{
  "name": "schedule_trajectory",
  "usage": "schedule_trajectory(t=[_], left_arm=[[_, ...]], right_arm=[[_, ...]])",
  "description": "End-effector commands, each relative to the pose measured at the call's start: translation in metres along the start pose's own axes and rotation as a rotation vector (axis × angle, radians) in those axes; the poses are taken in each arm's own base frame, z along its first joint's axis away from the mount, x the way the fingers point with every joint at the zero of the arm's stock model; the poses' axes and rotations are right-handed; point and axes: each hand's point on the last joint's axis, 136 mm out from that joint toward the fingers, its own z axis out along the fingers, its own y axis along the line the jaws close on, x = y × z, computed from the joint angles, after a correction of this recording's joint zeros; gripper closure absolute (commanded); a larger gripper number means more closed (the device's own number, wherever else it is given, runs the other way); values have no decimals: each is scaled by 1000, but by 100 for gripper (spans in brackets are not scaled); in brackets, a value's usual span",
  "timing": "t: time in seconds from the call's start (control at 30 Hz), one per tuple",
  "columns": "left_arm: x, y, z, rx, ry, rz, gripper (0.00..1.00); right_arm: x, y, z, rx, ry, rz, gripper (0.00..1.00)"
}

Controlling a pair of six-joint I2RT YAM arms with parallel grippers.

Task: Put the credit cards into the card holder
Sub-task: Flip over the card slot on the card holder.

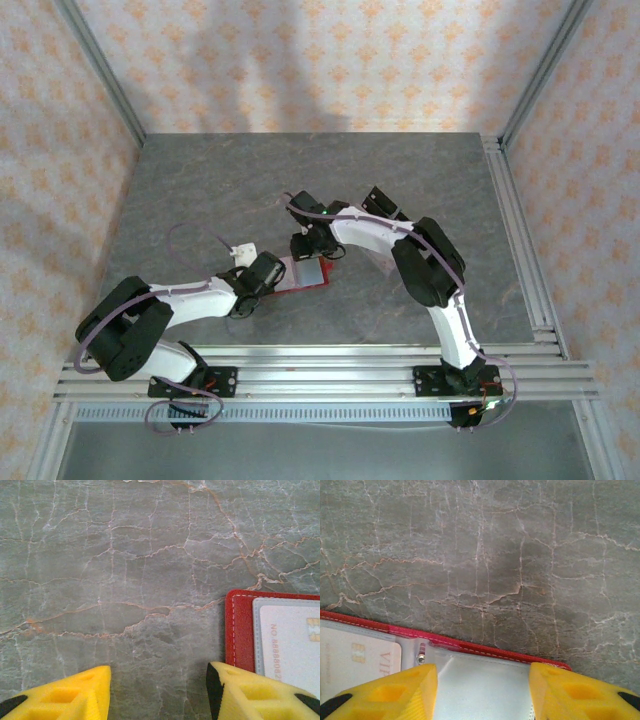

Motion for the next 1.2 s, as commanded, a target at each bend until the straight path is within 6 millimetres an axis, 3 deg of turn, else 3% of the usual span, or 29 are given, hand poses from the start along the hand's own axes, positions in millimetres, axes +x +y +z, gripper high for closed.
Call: schedule_trajectory(t=[0.0,0.57,1.17], left_arm=[[45,-12,0,77,186,19,47],[44,-14,1,78,184,16,48],[44,-15,0,80,185,16,48]], right_arm=[[7,-5,3,35,13,-19,50],[33,8,8,-92,70,53,51],[31,34,-2,-238,64,125,52]])
